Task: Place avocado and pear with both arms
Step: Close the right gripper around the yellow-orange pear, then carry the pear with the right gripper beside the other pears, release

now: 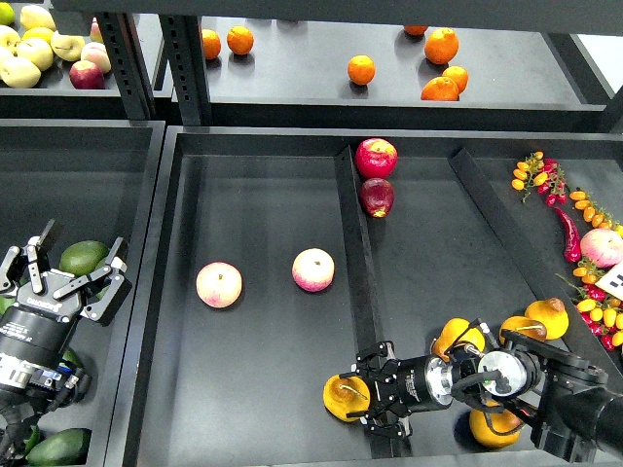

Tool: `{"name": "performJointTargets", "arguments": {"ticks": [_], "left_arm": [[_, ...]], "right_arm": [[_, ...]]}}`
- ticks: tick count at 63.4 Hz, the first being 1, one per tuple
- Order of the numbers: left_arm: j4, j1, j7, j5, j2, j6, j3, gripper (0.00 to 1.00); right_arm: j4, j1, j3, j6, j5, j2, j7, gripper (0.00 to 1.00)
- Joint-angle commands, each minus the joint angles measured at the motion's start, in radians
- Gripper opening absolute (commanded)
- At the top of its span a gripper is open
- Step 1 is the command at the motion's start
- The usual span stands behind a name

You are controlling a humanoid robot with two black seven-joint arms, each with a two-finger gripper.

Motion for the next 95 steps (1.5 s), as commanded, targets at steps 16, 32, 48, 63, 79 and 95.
{"name": "performJointTargets", "arguments": {"ticks": [16,32,48,63,79,95], "left_arm": [[-0.001,0.01,0.0,0.0,0.0,0.0,0.0,0.99],[-0.001,0.011,0.0,0.0,0.0,0.0,0.0,0.99],[-0.001,0.011,0.0,0.003,0.0,0.0,0.006,0.99],[-0.001,0.011,0.0,0.004,0.0,0.0,0.026,0.99],[-0.001,0.011,0.0,0.004,0.0,0.0,0.057,0.99],[0.0,0.011,0.0,0.006,0.0,0.0,0.063,0.99]], "right_arm": [[0.014,-0.024,0.082,0.002,0.0,0.0,0.0,0.26],[0.037,-0.018,0.173,0.001,-0.001,-0.005,0.0,0.26],[0.087,-0.012,0.25,0.001,-0.001,-0.049,0.0,0.26],[0.169,-0.016,0.297,0.001,-0.001,-0.178,0.0,0.26],[0.238,-0.059,0.322,0.007,0.006,-0.344,0.0,0.27],[0.274,-0.177,0.322,0.019,0.003,-0.401,0.0,0.27]]}}
